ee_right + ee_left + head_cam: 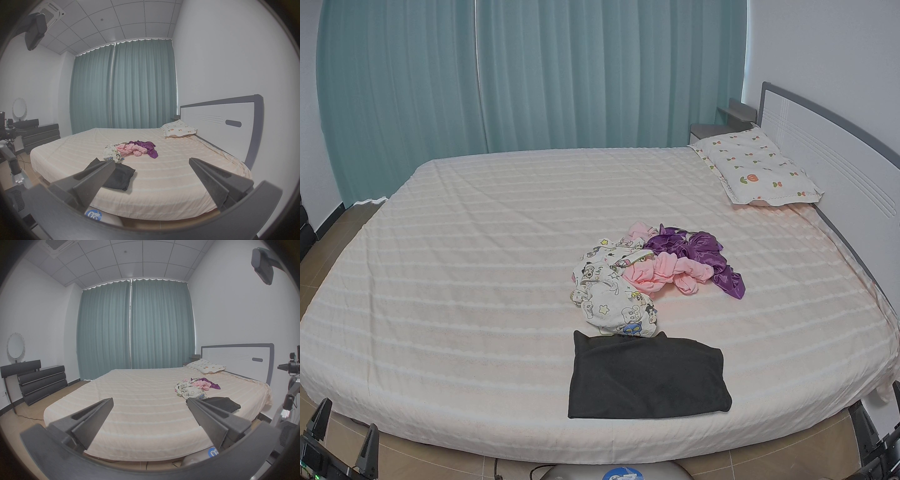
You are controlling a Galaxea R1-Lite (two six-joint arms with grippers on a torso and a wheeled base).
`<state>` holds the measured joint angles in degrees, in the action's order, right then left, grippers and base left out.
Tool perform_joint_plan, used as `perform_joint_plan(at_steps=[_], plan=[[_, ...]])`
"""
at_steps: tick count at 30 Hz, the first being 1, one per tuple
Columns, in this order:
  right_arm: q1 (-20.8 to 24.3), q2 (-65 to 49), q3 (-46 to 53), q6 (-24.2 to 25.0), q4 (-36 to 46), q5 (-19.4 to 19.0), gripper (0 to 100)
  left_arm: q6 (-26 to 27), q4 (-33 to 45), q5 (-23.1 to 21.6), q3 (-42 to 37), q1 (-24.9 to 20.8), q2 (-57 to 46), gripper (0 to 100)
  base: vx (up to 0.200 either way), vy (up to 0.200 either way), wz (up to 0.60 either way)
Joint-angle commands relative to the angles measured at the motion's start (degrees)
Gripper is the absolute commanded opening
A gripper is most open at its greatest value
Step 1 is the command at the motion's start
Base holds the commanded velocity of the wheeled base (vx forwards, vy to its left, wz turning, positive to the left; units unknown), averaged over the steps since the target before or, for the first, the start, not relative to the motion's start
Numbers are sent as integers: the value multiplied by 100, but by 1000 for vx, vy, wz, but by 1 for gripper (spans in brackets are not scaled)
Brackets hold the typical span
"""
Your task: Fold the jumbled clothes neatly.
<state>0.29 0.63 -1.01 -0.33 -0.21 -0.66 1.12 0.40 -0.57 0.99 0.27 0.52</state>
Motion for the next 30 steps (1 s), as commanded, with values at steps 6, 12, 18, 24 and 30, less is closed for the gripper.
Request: perform_joint_plan(at_steps=[6,12,18,24,30], plan=[[6,-55,101,-2,-6,-13,100,-59,-5,49,-81,0,-35,100,0,0,0],[6,-55,101,-2,3,-4,100,28,-14,49,-90,8,-52,100,0,0,0],[6,-55,101,-11,3,-4,100,-121,-5,-13,-72,-9,18,100,0,0,0],[6,-55,101,-2,3,-4,100,-314,-14,22,-72,-18,-52,100,0,0,0],[6,-55,101,-2,3,-4,100,-165,-14,5,-81,-18,-44,100,0,0,0]])
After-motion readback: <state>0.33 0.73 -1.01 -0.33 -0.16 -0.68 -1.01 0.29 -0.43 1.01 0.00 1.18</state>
